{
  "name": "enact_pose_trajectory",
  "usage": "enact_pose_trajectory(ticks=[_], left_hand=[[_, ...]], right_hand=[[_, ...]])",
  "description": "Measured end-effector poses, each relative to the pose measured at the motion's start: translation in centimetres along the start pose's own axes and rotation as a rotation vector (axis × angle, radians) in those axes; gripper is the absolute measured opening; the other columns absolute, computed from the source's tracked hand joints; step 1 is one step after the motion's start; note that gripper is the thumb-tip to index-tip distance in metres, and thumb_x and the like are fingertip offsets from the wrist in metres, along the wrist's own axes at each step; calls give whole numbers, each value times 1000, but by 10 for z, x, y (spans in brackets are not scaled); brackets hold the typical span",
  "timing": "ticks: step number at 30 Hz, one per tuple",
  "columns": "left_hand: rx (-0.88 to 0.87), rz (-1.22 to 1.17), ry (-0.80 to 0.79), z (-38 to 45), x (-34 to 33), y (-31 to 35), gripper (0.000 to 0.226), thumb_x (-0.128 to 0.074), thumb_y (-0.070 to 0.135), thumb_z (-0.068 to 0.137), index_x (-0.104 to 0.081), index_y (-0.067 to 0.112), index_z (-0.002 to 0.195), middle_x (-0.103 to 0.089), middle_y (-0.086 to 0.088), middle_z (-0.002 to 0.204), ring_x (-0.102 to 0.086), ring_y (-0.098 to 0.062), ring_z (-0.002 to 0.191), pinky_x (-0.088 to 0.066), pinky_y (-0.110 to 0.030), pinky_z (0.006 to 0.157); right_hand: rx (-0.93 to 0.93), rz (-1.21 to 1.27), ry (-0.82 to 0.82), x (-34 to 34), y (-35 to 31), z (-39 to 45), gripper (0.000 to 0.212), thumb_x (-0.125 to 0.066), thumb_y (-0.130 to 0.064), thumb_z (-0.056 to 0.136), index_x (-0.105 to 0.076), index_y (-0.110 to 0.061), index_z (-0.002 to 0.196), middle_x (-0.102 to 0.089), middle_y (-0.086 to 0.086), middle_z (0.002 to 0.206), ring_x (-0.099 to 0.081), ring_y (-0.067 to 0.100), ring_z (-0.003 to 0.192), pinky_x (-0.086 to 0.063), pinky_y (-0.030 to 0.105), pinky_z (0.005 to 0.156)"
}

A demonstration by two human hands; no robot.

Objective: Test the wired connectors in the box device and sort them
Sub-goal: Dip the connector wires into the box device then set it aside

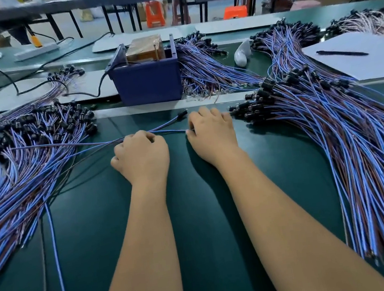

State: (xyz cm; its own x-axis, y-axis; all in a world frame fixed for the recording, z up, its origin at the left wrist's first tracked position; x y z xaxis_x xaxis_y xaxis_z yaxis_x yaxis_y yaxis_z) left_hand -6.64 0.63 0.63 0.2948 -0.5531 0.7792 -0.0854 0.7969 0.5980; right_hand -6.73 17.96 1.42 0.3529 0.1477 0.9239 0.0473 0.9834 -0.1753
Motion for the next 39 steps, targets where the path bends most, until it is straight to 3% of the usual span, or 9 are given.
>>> enact_pose_trajectory(ticks=[4, 9, 12, 15, 18, 21, 28, 35, 39], left_hand=[[-39, -172, -27, -1, -3, 10, 24, -47, 26, 93, -67, 24, 106, -69, 1, 105, -55, -27, 109, -33, -36, 97], [-6, -447, -101, -3, -11, 13, 25, -45, 26, 93, -67, 16, 89, -68, 1, 79, -58, -20, 78, -49, -44, 91], [79, -704, -131, 0, -18, 11, 31, -41, 31, 99, -61, 23, 78, -74, 7, 91, -60, -9, 78, -49, -29, 79], [143, -877, -67, 2, -12, 1, 29, -37, 27, 103, -56, 26, 80, -74, 10, 76, -54, 8, 61, -39, -7, 60], [172, -990, -77, 4, -10, -2, 25, -42, 19, 100, -63, 22, 87, -66, 9, 55, -60, -6, 65, -41, -19, 70], [178, -1030, -269, -5, -21, 17, 25, -50, 10, 88, -64, 13, 67, -52, 3, 41, -49, -12, 44, -41, -26, 60], [-200, -731, -617, -41, -47, 65, 27, -48, 27, 74, -65, 19, 54, -65, -3, 61, -56, -14, 62, -44, -34, 71], [-72, -936, -441, -24, -37, 50, 28, -51, 12, 89, -70, 13, 69, -67, -2, 67, -61, -12, 64, -50, -21, 67], [-47, -982, -399, -18, -37, 44, 25, -51, 19, 97, -73, 17, 85, -70, 2, 78, -63, -11, 71, -47, -24, 75]], right_hand=[[-38, 181, 4, 4, 4, -8, 19, -47, -28, 98, -63, -18, 102, -63, 3, 107, -52, 26, 103, -38, 37, 86], [-258, 904, 64, 14, 30, -22, 13, -58, -19, 91, -66, -16, 81, -60, -9, 69, -53, 7, 65, -47, 29, 65], [-223, 1053, -50, 13, 14, -27, 14, -67, -13, 85, -67, -18, 72, -58, -12, 58, -50, 4, 55, -48, 25, 61], [-95, 1041, -263, 4, -12, -33, 16, -70, -9, 82, -68, -19, 69, -58, -11, 55, -48, 0, 51, -41, 13, 53], [-56, 1135, -357, 1, -21, -38, 15, -69, -11, 84, -68, -18, 70, -60, -7, 58, -51, 4, 53, -41, 14, 54], [-220, 1362, -145, 8, 4, -30, 12, -63, -18, 91, -65, -17, 80, -62, -5, 67, -54, 8, 59, -41, 20, 61], [-279, 1543, -48, 7, 13, -32, 18, -54, -10, 98, -67, -3, 87, -49, -2, 50, -40, 14, 41, -38, 22, 41], [-402, 1442, 46, 6, 30, -31, 25, -56, -12, 96, -67, -18, 75, -60, -8, 59, -50, 6, 53, -40, 19, 56], [-424, 1718, -38, 1, 26, -30, 24, -52, -10, 97, -66, -12, 78, -58, -3, 60, -48, 10, 55, -40, 20, 54]])
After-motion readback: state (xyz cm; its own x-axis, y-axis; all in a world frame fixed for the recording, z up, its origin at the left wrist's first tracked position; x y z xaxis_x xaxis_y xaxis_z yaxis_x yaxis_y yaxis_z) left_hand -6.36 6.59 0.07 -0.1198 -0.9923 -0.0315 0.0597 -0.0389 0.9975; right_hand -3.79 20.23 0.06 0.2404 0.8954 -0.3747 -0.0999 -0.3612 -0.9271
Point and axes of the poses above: each hand's wrist, its own z-axis towards the middle knuckle, its own x-axis out of the back of the hand, y = z × x, the point moved 10 cm from there along z, towards the middle knuckle
